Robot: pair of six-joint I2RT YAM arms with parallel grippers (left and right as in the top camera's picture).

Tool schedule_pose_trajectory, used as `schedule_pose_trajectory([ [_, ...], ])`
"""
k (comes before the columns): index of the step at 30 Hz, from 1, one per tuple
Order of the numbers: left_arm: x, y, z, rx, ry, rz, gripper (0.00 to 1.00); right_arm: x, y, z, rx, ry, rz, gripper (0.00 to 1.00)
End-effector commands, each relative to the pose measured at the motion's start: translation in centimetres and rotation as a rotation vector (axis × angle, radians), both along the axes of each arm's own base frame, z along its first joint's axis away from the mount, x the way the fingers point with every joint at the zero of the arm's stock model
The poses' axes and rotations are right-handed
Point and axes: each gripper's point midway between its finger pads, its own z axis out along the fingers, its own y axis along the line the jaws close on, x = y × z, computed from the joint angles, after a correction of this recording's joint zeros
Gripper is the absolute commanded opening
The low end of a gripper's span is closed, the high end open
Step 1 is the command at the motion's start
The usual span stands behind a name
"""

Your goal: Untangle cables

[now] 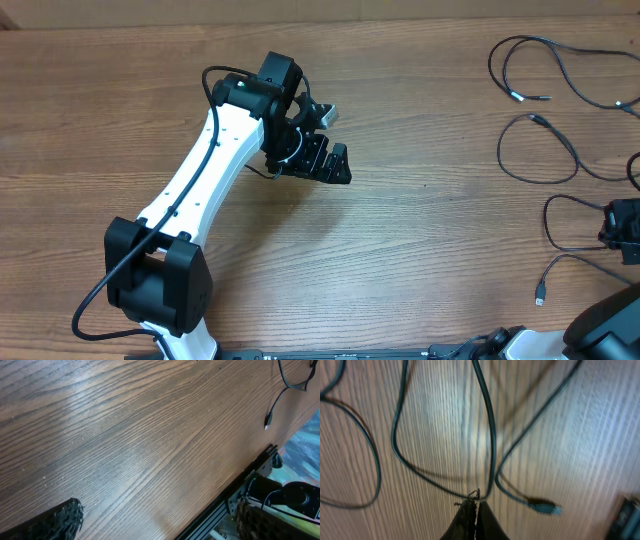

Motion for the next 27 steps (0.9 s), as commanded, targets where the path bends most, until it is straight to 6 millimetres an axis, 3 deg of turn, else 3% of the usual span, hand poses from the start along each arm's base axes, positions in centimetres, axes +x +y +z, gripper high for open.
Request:
schedule_pose_trajectory([
  [1, -0.1, -0.4, 0.4, -0.01, -0.015, -0.021, 1.0, -1.1, 0.7, -2.1, 0.007, 0.028, -0.05, 0.04],
  [9, -0.4, -0.3, 0.3, -0.004, -0.001, -0.022, 1.0, -1.7, 1.5, -7.8, -0.022, -0.006, -0.049, 0.04],
  [15, -0.4, -0.3, 0.3, -0.004, 0.0, -0.022, 0.99, -2.1, 1.9, -9.5, -0.029, -0.017, -0.049, 0.04],
  [21, -0.4, -0.2, 0.3, -0.003, 0.0, -0.022, 1.0, -1.0, 1.8, -7.9, -0.004, -0.049, -0.036, 0.04],
  [27, -0.4, -0.2, 0.3, -0.001, -0.001, -0.022, 1.0, 2.6, 1.6, -2.1, 0.064, -0.171, 0.062, 0.04],
])
